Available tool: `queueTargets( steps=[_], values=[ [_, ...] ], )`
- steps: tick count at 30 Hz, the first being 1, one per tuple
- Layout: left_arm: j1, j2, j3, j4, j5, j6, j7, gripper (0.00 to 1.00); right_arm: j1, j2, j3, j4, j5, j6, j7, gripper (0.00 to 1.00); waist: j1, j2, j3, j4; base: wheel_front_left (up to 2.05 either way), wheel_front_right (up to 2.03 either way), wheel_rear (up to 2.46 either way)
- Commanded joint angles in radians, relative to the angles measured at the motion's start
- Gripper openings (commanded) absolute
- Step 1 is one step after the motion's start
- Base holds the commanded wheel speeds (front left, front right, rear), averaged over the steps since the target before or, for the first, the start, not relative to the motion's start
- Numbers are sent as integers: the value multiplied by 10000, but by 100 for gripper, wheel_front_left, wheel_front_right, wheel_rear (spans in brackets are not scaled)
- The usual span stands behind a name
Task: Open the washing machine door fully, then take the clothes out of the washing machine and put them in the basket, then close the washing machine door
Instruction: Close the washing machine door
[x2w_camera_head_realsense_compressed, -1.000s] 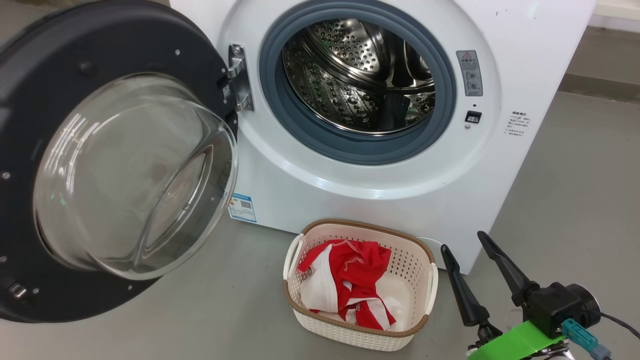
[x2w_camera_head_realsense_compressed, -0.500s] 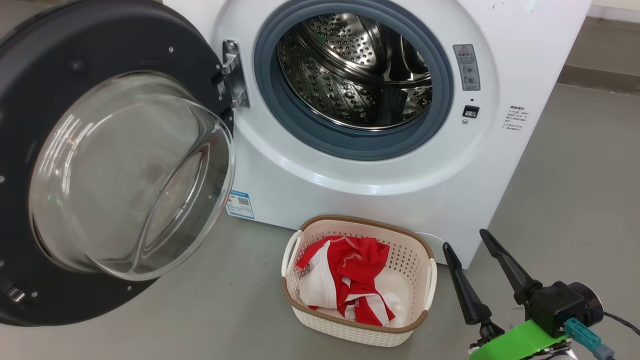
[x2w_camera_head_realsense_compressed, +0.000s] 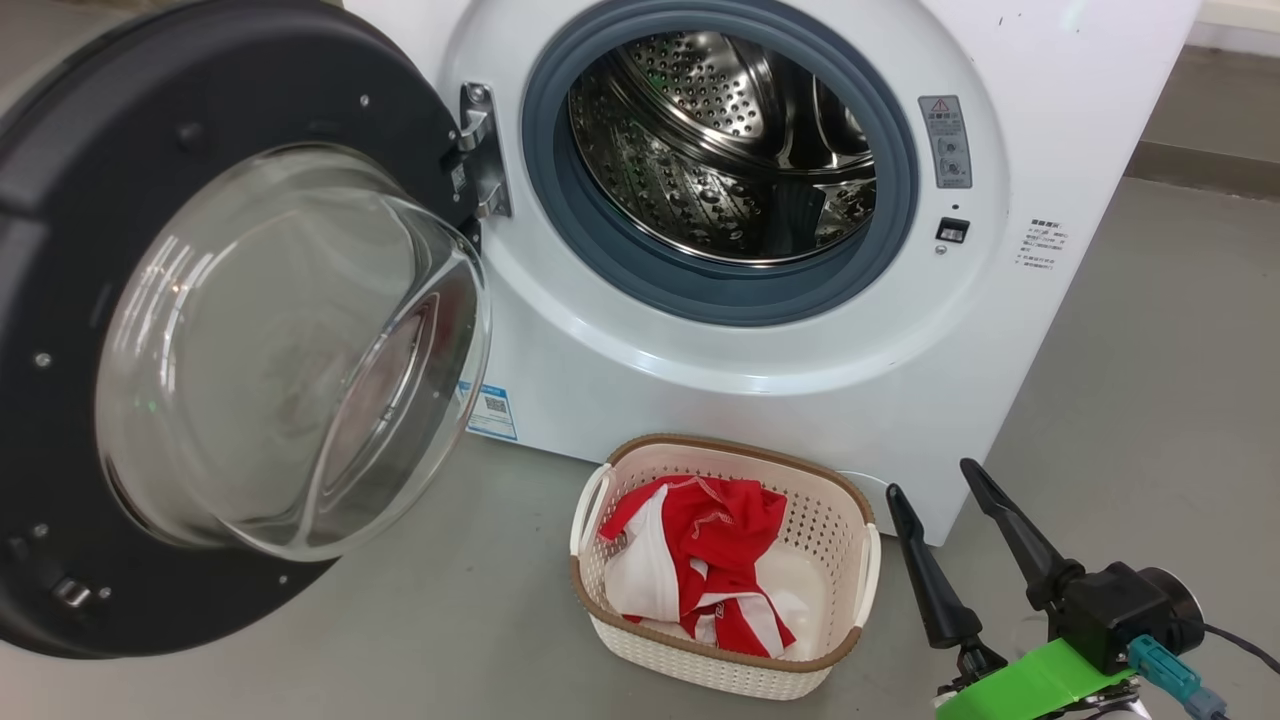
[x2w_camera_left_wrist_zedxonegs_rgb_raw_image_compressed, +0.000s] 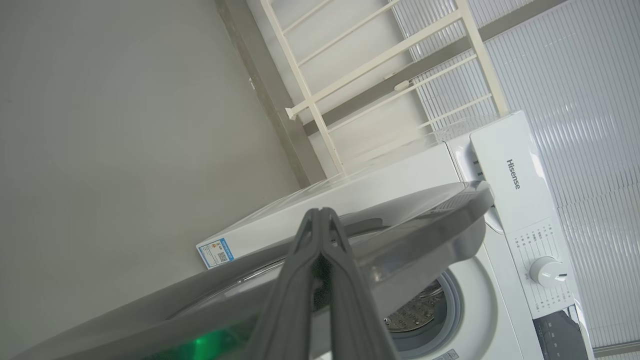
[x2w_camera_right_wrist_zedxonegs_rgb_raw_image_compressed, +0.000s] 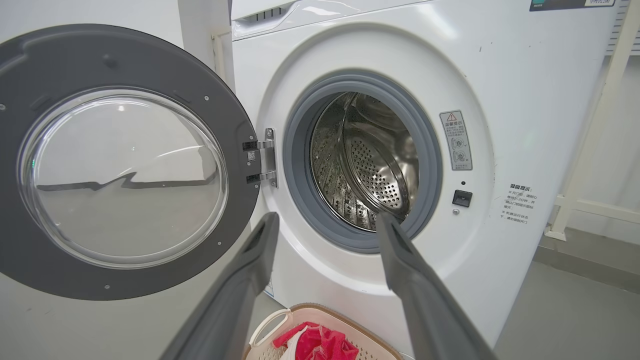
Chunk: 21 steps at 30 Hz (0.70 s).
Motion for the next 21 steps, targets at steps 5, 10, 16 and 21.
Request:
queueTargets(
  steps=[5, 10, 16, 21],
  values=[
    [732, -185, 66, -942, -403, -7, 704, 0, -280, -15, 217, -216, 22, 48, -65, 100, 0, -1, -19, 17, 0, 0, 0],
    [1180, -612, 273, -1909, -802, 216, 1202, 0, -224, 18, 244, -190, 33, 48, -65, 100, 0, -1, -49, 7, 0, 0, 0],
    [2044, -1396, 612, -3775, -1417, 751, 1981, 0, -158, 55, 242, -164, 53, 48, -65, 100, 0, -1, -101, -59, 0, 0, 0],
    [2752, -2086, 706, -5377, -1726, 1233, 2510, 0, -115, 72, 225, -143, 55, 48, -65, 100, 0, -1, -146, -72, 0, 0, 0]
  ],
)
